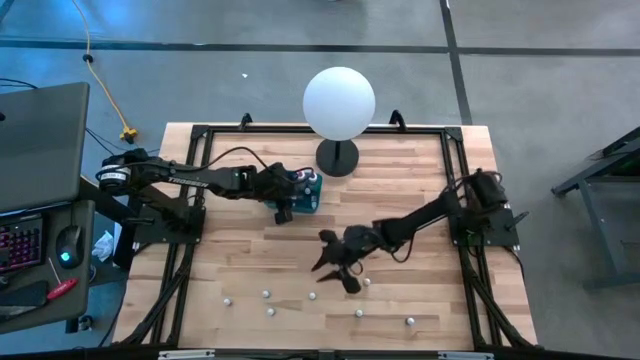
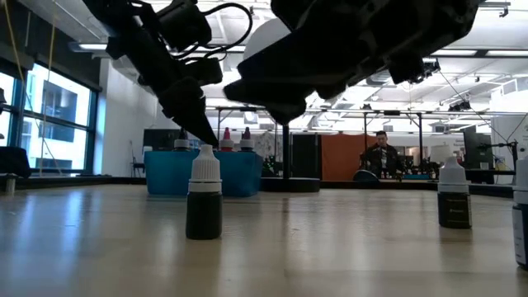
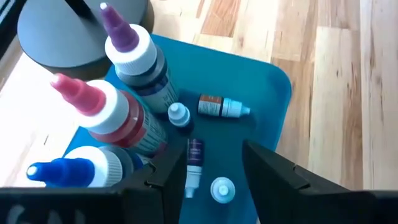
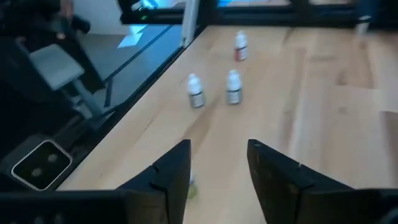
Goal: Pick & Place food coloring
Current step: Put the small purple food coloring bottle into the blue bin
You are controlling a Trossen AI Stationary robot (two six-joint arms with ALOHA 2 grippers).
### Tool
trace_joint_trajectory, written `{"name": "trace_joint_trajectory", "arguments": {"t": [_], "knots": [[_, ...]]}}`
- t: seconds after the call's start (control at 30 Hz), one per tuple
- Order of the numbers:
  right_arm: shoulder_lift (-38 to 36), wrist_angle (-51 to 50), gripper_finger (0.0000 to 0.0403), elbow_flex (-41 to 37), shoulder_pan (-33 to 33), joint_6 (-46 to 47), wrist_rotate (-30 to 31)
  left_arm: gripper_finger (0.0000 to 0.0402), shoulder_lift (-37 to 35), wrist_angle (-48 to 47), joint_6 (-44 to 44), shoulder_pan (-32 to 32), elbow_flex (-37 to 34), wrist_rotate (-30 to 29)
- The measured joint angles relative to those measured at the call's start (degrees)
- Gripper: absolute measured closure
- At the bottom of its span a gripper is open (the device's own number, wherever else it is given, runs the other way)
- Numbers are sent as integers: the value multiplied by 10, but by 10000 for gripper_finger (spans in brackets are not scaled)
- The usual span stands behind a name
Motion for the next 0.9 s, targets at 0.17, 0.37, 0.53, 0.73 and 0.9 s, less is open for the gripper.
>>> {"name": "trace_joint_trajectory", "arguments": {"t": [0.17,0.37,0.53,0.73,0.9], "knots": [[66,-10,227,62,34,-28,-11,250,0,-2,0,0,0,0],[131,-58,223,134,53,-24,14,250,0,-11,-21,0,0,17],[181,-64,224,156,54,-22,21,250,0,-18,-47,0,0,57],[199,-56,237,161,52,-10,33,250,0,-15,-89,0,0,76],[199,-44,304,160,45,1,52,250,-14,-12,-92,0,0,76]]}}
